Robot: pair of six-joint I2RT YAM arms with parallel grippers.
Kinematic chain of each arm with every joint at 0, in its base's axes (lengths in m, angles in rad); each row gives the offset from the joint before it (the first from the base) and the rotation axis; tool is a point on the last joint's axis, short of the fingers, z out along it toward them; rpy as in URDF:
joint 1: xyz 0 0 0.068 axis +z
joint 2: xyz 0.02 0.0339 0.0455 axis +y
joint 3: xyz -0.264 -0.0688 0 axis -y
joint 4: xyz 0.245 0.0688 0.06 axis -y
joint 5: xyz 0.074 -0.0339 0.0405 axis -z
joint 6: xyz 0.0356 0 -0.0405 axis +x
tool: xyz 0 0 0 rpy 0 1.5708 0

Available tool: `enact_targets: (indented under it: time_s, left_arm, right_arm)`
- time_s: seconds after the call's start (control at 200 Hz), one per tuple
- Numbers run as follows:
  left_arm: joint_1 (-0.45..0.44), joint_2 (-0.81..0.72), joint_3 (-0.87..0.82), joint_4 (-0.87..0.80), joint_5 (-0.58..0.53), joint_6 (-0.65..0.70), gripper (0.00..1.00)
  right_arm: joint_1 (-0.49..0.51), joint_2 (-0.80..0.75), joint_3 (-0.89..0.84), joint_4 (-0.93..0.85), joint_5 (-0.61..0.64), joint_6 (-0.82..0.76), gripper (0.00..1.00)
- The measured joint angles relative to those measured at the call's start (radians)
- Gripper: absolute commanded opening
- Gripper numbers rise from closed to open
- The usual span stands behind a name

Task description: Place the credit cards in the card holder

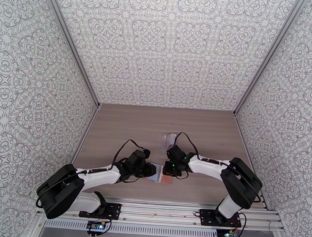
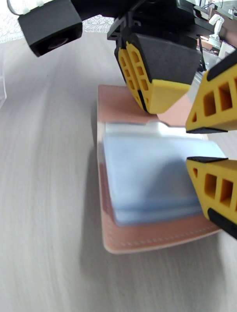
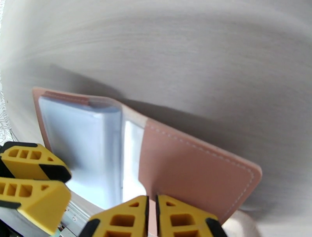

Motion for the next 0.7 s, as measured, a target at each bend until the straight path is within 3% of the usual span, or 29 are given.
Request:
enact_targets:
  time_s: [0.41, 0.7]
  left_arm:
    - [0.006, 0.014, -0.035, 0.032, 0.0, 0.0, 0.24]
    - [-0.012, 0.014, -0.036, 0.032, -0.008, -0.003, 0.24]
  right_arm:
    - [0.0, 0.029, 0.061, -0.089, 0.05, -0.06, 0.16]
    - [0.0, 0.032, 0.108, -0.136, 0.095, -0.08, 0.25]
